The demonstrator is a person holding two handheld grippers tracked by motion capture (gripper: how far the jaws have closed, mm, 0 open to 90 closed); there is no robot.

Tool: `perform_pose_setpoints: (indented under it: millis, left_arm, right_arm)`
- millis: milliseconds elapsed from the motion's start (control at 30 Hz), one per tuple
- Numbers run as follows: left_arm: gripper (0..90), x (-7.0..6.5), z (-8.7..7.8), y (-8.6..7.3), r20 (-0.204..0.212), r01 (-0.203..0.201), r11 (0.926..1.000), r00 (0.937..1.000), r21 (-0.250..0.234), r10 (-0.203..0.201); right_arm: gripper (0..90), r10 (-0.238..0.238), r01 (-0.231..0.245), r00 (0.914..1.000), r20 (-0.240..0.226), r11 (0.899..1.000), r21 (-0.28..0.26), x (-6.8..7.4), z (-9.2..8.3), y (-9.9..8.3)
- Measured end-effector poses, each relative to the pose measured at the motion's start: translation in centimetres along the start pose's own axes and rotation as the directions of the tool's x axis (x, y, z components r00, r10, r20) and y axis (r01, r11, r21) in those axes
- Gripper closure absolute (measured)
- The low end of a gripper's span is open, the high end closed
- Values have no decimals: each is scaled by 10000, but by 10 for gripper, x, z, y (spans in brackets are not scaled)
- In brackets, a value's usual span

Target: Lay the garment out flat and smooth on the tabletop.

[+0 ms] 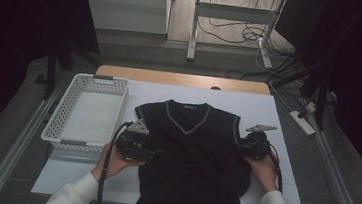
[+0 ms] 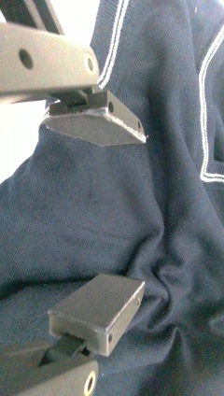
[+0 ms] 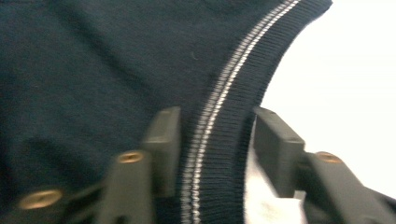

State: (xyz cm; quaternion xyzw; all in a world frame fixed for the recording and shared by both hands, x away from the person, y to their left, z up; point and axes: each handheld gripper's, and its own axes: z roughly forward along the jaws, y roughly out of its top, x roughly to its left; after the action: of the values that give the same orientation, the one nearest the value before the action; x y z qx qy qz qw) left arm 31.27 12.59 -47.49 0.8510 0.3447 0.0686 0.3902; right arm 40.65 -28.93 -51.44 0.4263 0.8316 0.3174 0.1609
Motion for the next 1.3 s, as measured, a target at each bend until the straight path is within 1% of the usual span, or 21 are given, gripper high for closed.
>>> perform_pose_setpoints:
  millis: [33,67,100,133,233,300,467,567,600,700,833,900,967,1067,1133,1200,1233,1267,1300]
  left_arm:
    - [263,0,0,0,-8,4,10000,10000,-9,-4]
    - [264,0,0,0,-15,2,10000,10000,-6,-2]
    - [263,0,0,0,-37,-4,10000,10000,-2,4]
    - [260,0,-1,0,-55,-19,10000,10000,6,19]
    - [256,-1,-2,0,-73,-33,10000,10000,-12,33]
    - [256,0,-2,0,-88,9,10000,10000,-56,-10]
    - [255,1,-5,-1,-151,77,9999,9999,-104,-79]
    - [255,2,-6,-1,-179,90,9999,9998,-128,-92]
    - [255,2,-6,-1,-179,91,9999,9998,-127,-93]
    - [255,2,-6,0,-186,100,9999,9998,-140,-102]
    - [254,2,-5,1,-188,101,9998,9998,-148,-104]
    - [254,2,-4,1,-198,99,9999,9998,-133,-102]
    - [254,3,-3,2,-206,125,9998,9997,-134,-128]
    - [254,3,-3,3,-237,136,9998,9996,-159,-140]
    - [254,4,-4,3,-241,150,9997,9996,-191,-154]
    - [254,4,-5,4,-250,167,9996,9995,-243,-173]
    - [254,4,-5,4,-257,161,9995,9995,-254,-167]
    - [254,5,-5,5,-265,180,9994,9995,-284,-188]
    - [254,5,-5,5,-277,188,9995,9994,-273,-196]
  right_arm:
    - [661,-20,20,10000,-79,10000,10,0,0,0]
    - [707,5,-5,9995,-309,10000,-9,-1,0,1]
    - [747,-31,32,9992,-401,10000,8,-1,0,1]
    - [767,-52,52,9990,-455,10000,-13,-1,0,1]
    - [787,-305,306,9995,-126,9995,39,0,-1,2]
    - [792,-320,320,9995,85,9995,68,-2,-3,2]
    - [799,41,-44,9997,259,10000,90,-15,-10,-2]
    - [801,20,-28,9985,543,9999,162,-22,-14,-4]
    - [801,54,-64,9979,639,9999,161,-24,-16,-5]
    - [802,374,-385,9958,835,9992,114,-33,-22,-9]
    - [802,745,-759,9901,1191,9971,70,-49,-30,-18]
    - [802,1022,-1033,9880,1155,9947,28,-57,-33,-24]
    - [802,1243,-1244,9862,1093,9922,-61,-62,-35,-28]
    - [802,1212,-1209,9851,1223,9926,-97,-62,-38,-28]
    - [801,1435,-1413,9840,1058,9896,-288,-64,-40,-29]
    - [792,1455,-1436,9856,859,9892,-282,-63,-41,-29]
    - [758,1459,-1441,9872,645,9891,-311,-62,-41,-29]
    - [700,1435,-1418,9880,567,9893,-338,-61,-42,-28]
    - [611,1298,-1264,9896,626,9905,-544,-58,-44,-27]
